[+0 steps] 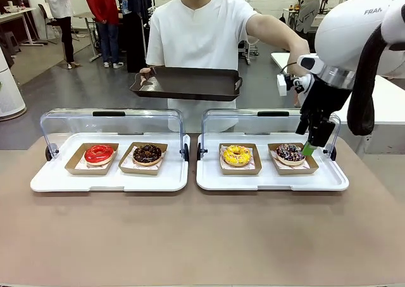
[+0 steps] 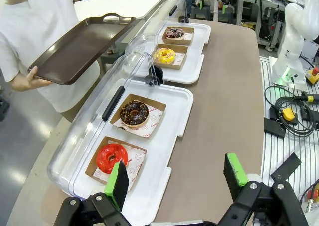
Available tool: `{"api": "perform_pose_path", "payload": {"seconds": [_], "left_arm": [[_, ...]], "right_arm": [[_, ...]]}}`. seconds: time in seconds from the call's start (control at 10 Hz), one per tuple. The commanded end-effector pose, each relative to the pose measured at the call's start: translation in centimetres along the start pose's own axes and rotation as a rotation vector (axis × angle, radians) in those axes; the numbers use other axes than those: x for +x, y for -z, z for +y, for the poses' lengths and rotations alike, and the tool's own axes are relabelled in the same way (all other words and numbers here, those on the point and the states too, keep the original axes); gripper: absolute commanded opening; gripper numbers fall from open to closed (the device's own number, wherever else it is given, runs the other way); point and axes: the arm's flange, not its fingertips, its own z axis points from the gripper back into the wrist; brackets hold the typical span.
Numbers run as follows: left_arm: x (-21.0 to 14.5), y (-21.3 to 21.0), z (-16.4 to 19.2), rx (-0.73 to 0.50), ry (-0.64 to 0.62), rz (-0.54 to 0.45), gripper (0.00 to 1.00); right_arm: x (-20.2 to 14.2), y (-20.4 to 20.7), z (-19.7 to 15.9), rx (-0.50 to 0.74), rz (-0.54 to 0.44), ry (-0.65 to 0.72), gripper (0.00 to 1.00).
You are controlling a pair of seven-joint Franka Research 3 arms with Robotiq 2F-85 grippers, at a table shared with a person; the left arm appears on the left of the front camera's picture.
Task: Provide the desired donut to the person.
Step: Pick up and lift the Paper togo box containing the Donut pointed at by the person.
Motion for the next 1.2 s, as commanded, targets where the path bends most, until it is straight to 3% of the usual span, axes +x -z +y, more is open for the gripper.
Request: {"api": "perform_pose_path", "payload": {"seconds": [0.0, 0.1, 0.2, 0.7, 1.1], "left_arm": [[0.0, 0.0, 0.0, 0.000, 0.007, -0.024, 1.00], [0.0, 0.0, 0.0, 0.000, 0.007, -0.024, 1.00], [0.0, 0.0, 0.0, 0.000, 0.007, -0.024, 1.00], [0.0, 0.0, 0.0, 0.000, 0.007, -0.024, 1.00], [0.0, 0.0, 0.0, 0.000, 0.007, -0.024, 1.00]], "right_arm": [[-0.5, 0.4, 0.9, 0.025, -0.056, -0.004, 1.00], [-1.0, -0.1, 2.2, 0.048, -0.070, -0.032, 1.00], [-0.3, 0.4, 0.0, 0.013, -0.010, 0.007, 1.00], [-0.3, 0.4, 0.0, 0.013, -0.010, 0.007, 1.00], [-1.2, 3.5, 2.8, -0.055, 0.043, -0.040, 1.00]]}}
